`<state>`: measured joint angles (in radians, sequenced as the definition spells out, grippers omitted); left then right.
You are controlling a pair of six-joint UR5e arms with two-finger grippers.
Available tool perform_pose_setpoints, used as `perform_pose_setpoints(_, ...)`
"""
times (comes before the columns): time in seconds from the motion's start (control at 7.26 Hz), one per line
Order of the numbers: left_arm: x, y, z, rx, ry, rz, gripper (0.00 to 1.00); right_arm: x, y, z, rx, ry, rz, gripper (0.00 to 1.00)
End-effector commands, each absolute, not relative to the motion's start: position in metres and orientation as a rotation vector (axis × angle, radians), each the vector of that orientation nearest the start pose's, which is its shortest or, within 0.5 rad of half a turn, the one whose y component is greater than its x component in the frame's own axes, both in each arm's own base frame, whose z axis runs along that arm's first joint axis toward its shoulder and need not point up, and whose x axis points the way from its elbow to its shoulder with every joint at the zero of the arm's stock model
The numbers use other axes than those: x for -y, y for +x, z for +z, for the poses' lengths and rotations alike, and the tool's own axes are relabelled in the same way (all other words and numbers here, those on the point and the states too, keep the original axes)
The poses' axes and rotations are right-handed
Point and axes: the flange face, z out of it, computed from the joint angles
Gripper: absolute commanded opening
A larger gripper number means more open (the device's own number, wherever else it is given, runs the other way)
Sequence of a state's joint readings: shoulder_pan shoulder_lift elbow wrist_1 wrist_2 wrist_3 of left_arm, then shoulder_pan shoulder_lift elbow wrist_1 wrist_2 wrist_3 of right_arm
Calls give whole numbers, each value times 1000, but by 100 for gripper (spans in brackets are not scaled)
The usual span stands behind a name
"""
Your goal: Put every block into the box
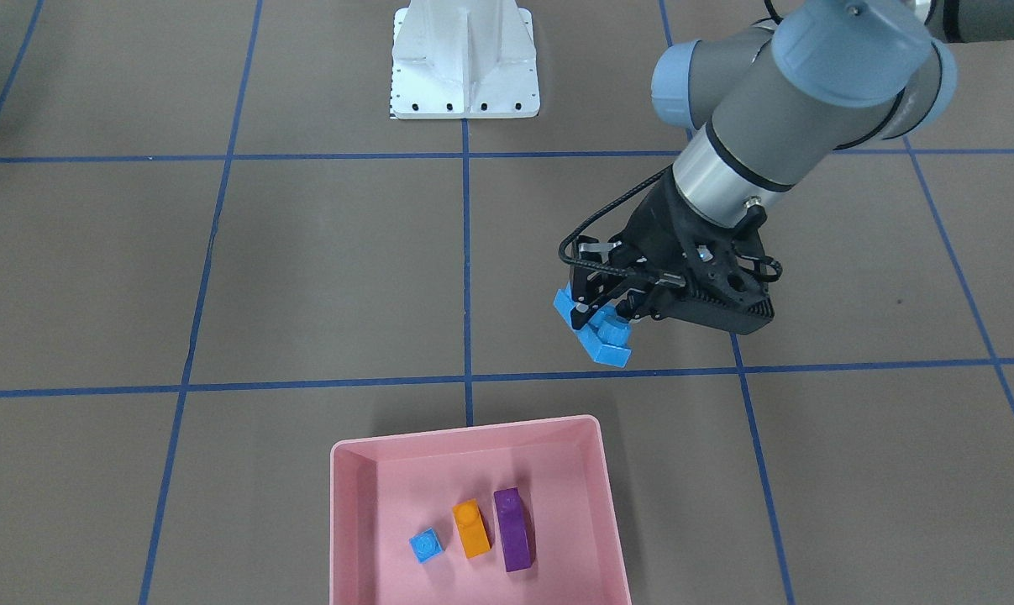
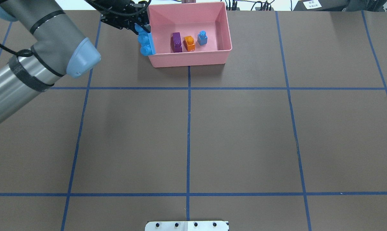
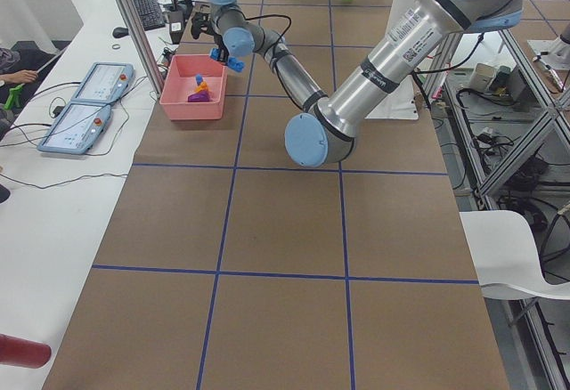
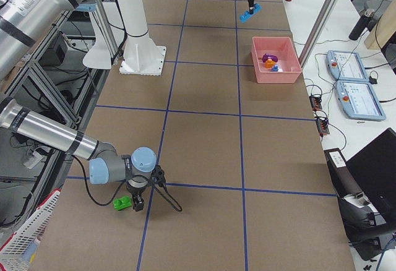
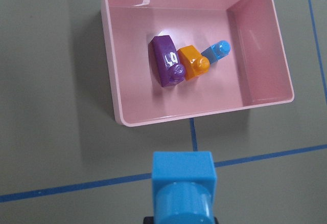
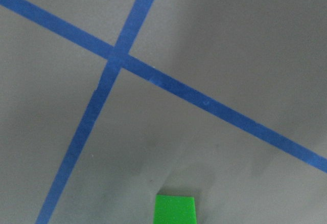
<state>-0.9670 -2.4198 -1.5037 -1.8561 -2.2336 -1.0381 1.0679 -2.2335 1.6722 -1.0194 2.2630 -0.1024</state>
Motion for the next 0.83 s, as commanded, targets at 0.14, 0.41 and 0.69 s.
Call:
perform_pose_setpoints(0.14, 692, 386, 112, -1146, 370, -71, 0, 174, -22, 794, 701, -189, -583, 94)
perform_pose_setpoints(0.41, 713, 412, 103, -1151, 405, -70, 0, 168, -21, 801, 707, -212, -579, 80)
perform_pose_setpoints(0.69, 713, 412, 103, -1151, 406, -69, 0, 168, -22, 804, 706, -219, -583, 15)
